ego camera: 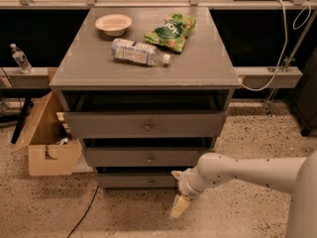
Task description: Open bottom drawer
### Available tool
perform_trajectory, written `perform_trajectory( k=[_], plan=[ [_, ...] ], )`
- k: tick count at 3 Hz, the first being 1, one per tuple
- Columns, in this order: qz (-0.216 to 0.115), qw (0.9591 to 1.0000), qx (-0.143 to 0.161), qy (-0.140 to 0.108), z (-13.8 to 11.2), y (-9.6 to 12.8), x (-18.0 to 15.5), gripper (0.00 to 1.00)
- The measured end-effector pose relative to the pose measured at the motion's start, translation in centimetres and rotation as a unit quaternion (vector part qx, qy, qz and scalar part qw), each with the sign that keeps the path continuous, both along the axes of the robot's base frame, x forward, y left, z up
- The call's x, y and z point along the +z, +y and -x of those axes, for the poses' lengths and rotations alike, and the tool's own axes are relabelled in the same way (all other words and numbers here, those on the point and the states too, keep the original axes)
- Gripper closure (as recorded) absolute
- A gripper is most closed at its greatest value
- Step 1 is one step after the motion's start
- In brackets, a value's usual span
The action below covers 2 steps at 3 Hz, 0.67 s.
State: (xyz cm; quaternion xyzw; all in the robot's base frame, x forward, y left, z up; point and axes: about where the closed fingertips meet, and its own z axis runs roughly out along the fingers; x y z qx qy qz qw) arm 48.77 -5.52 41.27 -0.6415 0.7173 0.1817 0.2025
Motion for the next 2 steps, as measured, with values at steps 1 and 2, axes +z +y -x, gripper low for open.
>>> perform_trajectory(
  k=[1,2],
  plan=[
    [-0.034,0.9994,-0.006,0.0,-1.7,-0.9,-4.3,0.0],
    [-0.069,0.9974,-0.017,0.014,-4.2,-1.1,-9.6,0.0]
  ],
)
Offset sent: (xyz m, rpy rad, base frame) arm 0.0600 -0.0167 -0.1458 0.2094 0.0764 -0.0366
